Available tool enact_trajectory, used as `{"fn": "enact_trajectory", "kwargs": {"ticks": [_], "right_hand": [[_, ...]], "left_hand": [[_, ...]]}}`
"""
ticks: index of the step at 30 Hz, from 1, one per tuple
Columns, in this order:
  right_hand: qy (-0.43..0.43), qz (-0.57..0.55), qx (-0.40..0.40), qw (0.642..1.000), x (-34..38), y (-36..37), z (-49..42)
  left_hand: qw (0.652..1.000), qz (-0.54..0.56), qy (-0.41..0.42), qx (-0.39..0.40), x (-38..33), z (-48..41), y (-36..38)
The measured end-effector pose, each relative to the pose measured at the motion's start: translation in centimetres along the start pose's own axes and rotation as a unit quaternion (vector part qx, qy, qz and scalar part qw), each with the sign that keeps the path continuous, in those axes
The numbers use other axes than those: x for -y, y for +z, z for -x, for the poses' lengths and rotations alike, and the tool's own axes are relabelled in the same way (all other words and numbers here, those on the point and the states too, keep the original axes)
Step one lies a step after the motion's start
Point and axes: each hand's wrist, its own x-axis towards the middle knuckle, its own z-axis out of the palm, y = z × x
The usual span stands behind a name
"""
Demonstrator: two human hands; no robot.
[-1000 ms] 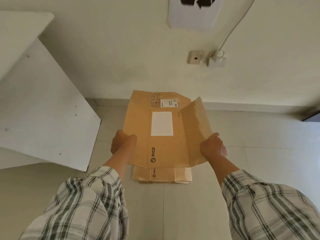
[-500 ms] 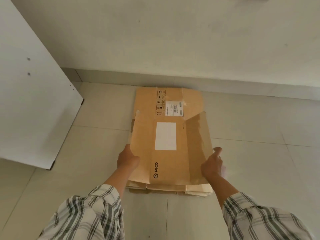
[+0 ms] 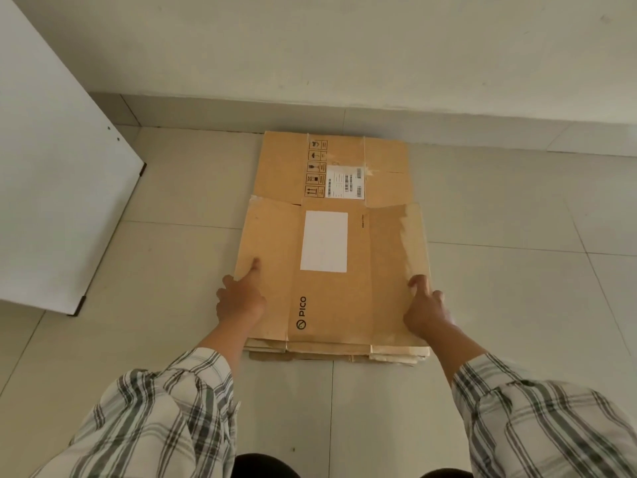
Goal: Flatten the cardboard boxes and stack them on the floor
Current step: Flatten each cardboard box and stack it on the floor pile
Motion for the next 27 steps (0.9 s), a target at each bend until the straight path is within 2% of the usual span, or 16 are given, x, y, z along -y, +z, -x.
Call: {"fn": "enact_trajectory", "kwargs": {"ticks": [3, 6, 9, 13, 17, 21, 27], "right_hand": [[-0.01, 0.059, 0.054, 0.997, -0.4, 0.6, 0.6], [-0.046, 0.112, 0.118, 0.986, -0.3, 0.8, 1.9], [-0.079, 0.141, 0.101, 0.982, 1.1, -1.9, 4.9], [-0.115, 0.16, 0.066, 0.978, 3.9, -8.3, 9.6], [-0.136, 0.146, 0.05, 0.979, 7.5, -17.5, 16.6], [-0.161, 0.146, 0.042, 0.975, 12.3, -27.4, 25.0], [-0.219, 0.092, 0.003, 0.971, 19.9, -41.7, 38.6]], "left_hand": [[0.995, -0.099, 0.004, 0.017, -0.1, 0.7, 0.2], [0.985, -0.144, -0.002, 0.096, -0.4, 1.8, -0.1], [0.977, -0.153, 0.013, 0.148, -2.0, 4.7, -2.9], [0.982, -0.098, 0.062, 0.146, -4.7, 9.0, -8.9], [0.983, -0.036, 0.107, 0.145, -6.8, 15.9, -18.6], [0.973, -0.06, 0.163, 0.153, -7.6, 24.3, -29.4], [0.978, -0.038, 0.188, 0.086, -7.0, 35.9, -46.3]]}}
